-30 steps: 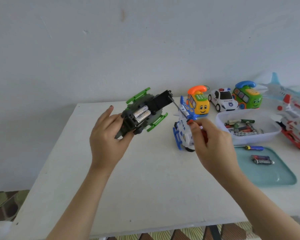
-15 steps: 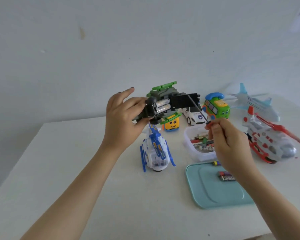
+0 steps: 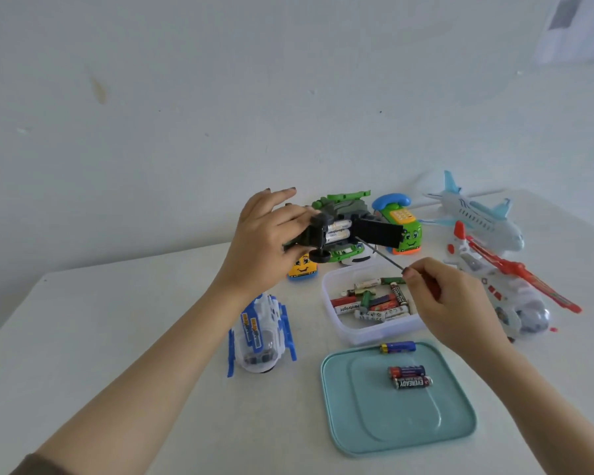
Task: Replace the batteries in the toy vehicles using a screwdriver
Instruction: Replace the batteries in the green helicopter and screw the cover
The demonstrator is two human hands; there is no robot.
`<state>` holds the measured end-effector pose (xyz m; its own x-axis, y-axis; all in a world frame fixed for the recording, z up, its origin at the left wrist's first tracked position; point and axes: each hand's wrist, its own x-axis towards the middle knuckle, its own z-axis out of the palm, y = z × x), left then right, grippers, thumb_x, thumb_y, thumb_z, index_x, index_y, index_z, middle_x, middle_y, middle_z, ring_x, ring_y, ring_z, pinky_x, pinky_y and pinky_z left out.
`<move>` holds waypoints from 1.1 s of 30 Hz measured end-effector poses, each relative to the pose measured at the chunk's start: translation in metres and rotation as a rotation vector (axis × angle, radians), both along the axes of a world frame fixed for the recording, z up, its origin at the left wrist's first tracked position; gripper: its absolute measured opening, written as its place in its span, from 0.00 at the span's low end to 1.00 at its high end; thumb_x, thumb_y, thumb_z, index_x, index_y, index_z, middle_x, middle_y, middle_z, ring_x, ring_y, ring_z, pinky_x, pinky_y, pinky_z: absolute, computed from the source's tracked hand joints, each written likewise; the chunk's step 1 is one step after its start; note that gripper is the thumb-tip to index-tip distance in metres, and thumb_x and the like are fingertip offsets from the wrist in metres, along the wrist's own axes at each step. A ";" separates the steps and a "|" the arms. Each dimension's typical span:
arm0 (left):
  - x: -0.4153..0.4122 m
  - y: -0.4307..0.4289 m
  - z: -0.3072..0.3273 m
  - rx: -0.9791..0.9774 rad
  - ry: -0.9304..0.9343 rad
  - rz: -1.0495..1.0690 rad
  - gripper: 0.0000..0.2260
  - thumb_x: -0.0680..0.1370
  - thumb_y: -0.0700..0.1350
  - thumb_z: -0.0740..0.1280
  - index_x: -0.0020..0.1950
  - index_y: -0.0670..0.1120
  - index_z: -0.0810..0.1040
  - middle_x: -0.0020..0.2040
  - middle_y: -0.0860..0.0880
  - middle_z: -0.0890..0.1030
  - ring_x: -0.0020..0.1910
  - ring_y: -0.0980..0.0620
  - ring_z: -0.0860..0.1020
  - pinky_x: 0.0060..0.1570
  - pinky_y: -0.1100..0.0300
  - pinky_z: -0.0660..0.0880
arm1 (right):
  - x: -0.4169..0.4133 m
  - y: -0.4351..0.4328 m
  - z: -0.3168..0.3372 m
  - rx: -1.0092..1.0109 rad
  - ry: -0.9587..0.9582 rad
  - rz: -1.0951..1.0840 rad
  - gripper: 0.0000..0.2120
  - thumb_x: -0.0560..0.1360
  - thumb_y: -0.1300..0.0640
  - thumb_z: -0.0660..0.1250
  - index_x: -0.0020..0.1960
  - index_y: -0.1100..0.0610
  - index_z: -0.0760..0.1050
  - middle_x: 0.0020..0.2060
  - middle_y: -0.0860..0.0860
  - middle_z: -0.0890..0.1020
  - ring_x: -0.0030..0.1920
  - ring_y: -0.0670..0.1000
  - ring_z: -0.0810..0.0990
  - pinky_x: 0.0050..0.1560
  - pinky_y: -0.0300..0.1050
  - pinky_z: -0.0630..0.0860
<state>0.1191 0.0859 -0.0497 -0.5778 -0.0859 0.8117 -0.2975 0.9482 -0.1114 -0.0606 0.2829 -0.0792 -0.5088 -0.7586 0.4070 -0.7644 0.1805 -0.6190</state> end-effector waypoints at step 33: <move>-0.036 0.003 -0.025 0.092 -0.072 -0.027 0.14 0.75 0.45 0.67 0.55 0.38 0.83 0.54 0.44 0.83 0.66 0.43 0.70 0.75 0.48 0.44 | -0.049 -0.013 -0.021 -0.031 0.044 0.138 0.12 0.79 0.58 0.63 0.38 0.59 0.77 0.23 0.45 0.70 0.24 0.44 0.68 0.25 0.36 0.63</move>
